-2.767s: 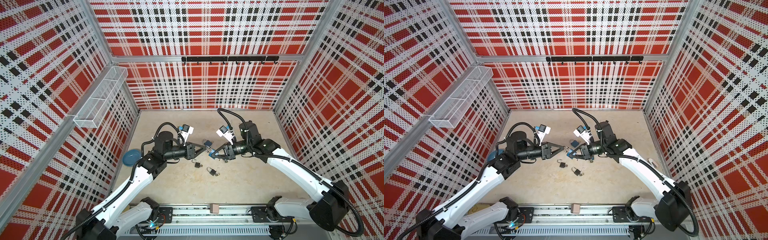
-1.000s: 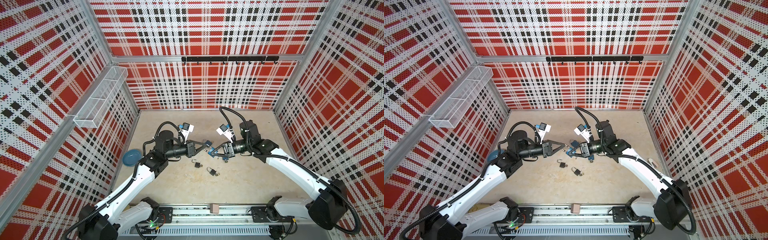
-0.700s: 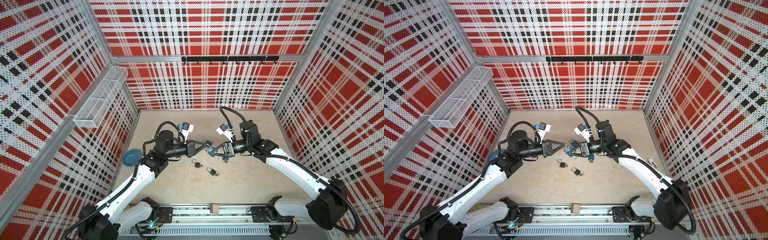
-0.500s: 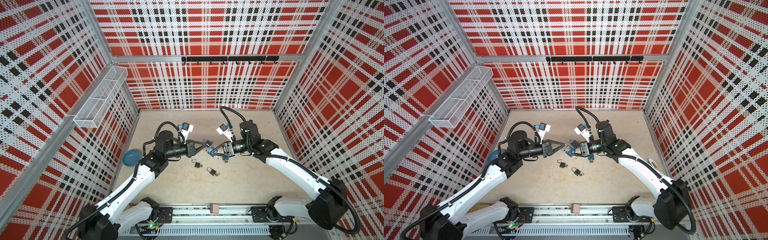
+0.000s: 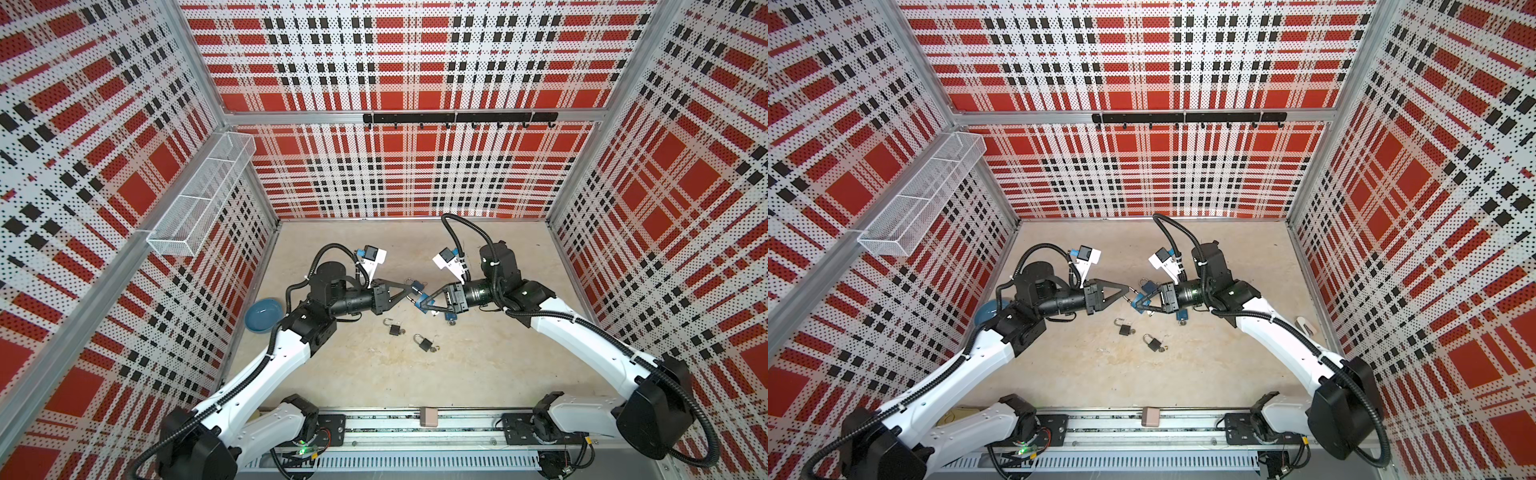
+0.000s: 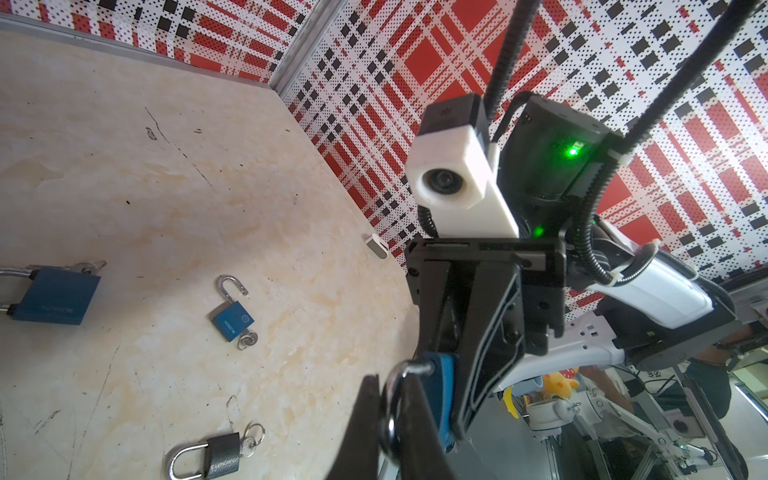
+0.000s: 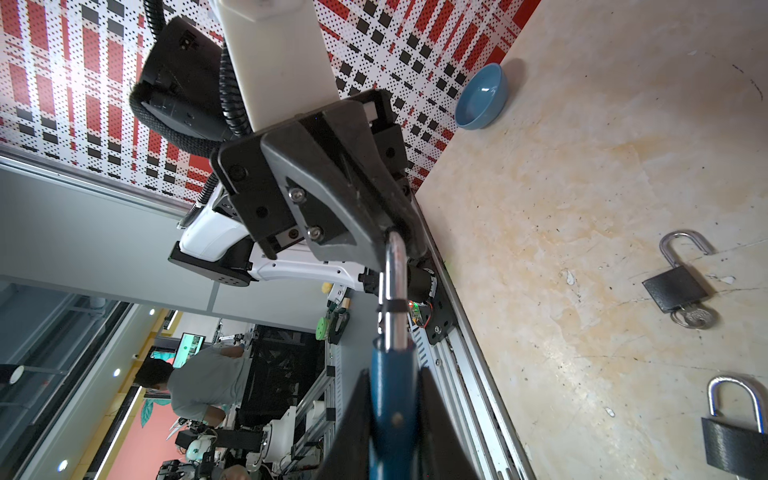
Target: Lock with the key
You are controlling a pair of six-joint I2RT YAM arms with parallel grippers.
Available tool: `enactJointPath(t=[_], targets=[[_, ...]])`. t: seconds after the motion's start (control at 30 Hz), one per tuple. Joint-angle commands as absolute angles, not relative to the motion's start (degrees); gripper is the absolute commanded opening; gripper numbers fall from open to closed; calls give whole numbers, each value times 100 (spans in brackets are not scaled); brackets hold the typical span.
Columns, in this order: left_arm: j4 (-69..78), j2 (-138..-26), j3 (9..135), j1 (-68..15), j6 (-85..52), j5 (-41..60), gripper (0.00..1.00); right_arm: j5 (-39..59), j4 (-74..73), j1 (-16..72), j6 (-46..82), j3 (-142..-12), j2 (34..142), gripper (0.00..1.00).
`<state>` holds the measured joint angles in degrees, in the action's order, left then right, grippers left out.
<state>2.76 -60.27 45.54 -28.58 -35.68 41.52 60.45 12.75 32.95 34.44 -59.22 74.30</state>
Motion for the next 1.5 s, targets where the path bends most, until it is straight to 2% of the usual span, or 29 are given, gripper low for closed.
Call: enactJointPath(t=[0.0,0.47,1.47], targets=[[-24,-6102,4234,-2878,-3437,3872,0,6593,114,3427,3546,-6073,7290,0],[378,-5779,3806,-3428,-3847,3728,0,6392,-263,3423,3869,-6029,7405,0],[413,-5098,3366,-5041,-4641,3133,0,6018,-199,3414,3640,-6278,7892,0]])
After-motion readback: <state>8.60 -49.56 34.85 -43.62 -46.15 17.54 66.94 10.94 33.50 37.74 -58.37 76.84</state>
